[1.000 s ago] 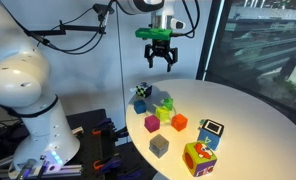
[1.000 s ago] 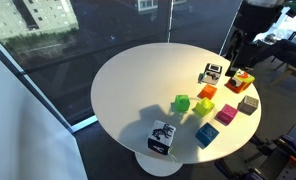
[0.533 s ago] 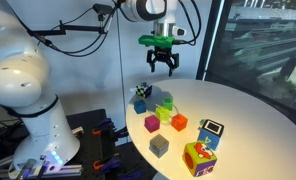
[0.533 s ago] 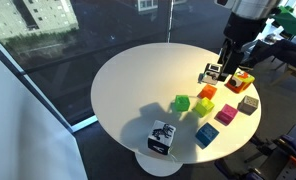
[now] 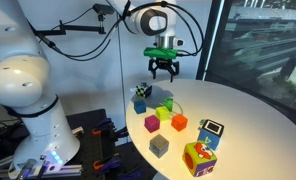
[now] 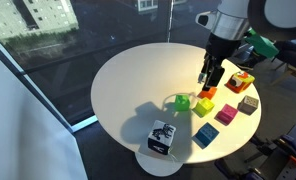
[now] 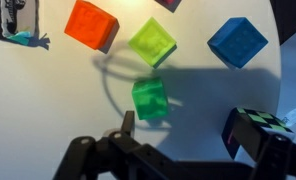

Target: Put the green block on top of the yellow block

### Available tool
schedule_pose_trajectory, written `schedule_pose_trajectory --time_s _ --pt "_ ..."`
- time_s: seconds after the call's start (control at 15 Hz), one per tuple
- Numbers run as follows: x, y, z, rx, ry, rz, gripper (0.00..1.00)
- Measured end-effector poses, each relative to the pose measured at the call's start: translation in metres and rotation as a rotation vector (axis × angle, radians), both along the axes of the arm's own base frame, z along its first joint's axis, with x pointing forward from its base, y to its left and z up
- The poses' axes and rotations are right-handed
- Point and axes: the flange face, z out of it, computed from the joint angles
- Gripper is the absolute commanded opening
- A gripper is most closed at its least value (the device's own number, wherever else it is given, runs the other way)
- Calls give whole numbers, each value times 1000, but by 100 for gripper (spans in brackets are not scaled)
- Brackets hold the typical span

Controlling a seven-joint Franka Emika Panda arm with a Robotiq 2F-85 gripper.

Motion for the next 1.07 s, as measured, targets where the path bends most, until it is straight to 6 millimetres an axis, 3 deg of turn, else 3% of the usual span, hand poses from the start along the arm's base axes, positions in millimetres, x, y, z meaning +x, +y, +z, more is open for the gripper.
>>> schedule_pose_trajectory --time_s 0.47,1.07 --pt "25 15 -36 1 13 65 100" --pt "54 18 -72 -16 55 83 100"
